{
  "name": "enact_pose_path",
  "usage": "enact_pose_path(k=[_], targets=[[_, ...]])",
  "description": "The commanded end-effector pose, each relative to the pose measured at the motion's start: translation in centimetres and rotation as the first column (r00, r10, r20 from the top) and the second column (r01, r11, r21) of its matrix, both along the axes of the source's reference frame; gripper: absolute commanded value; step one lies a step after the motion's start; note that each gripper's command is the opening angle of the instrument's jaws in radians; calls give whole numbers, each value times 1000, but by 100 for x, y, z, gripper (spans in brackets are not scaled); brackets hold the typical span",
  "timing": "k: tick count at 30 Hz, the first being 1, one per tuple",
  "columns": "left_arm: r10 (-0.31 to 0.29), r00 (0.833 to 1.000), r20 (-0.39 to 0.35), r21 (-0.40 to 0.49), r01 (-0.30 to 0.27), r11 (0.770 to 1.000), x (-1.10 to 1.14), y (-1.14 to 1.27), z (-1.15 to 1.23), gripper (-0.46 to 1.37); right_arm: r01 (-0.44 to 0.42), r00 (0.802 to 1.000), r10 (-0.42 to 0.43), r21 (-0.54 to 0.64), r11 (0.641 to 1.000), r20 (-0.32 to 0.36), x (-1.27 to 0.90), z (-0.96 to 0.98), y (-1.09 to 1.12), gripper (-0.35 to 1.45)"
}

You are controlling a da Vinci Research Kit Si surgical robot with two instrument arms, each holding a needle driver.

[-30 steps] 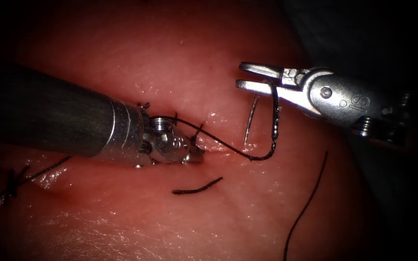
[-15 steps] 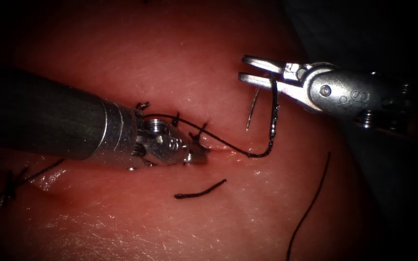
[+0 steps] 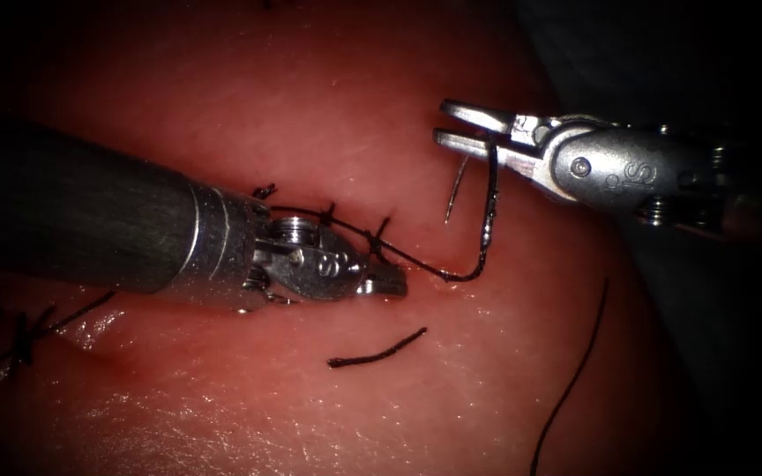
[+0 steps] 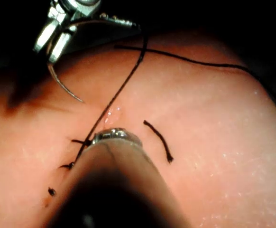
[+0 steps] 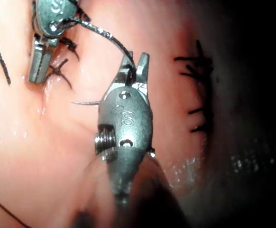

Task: Wound Closure
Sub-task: Use the right gripper to throw the needle through the top of the wound

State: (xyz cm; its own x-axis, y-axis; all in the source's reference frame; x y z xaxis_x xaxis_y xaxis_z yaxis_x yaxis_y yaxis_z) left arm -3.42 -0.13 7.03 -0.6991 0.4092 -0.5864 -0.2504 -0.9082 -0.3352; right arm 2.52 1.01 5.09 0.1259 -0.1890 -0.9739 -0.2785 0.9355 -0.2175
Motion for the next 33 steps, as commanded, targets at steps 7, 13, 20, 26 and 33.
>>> enact_pose_path(k=[7,13,20,26,33], targets=[[22,1000,21,-7,-22,1000,-3,-3,7,-35,-10,1000,10,-34,999,3,0,4,-3,-35],[27,999,28,-10,-27,1000,-5,-13,15,-35,-20,1000,21,-69,997,3,1,5,-5,-35],[23,999,32,-3,-23,1000,-6,-17,19,-35,-21,1000,22,-93,995,9,2,11,-5,-35],[24,999,33,-3,-24,1000,-5,-17,18,-35,-21,1000,23,-107,994,12,1,24,-9,-35],[26,999,35,-2,-26,1000,-3,-16,17,-35,-22,1000,24,-121,992,17,1,35,-15,-35]])
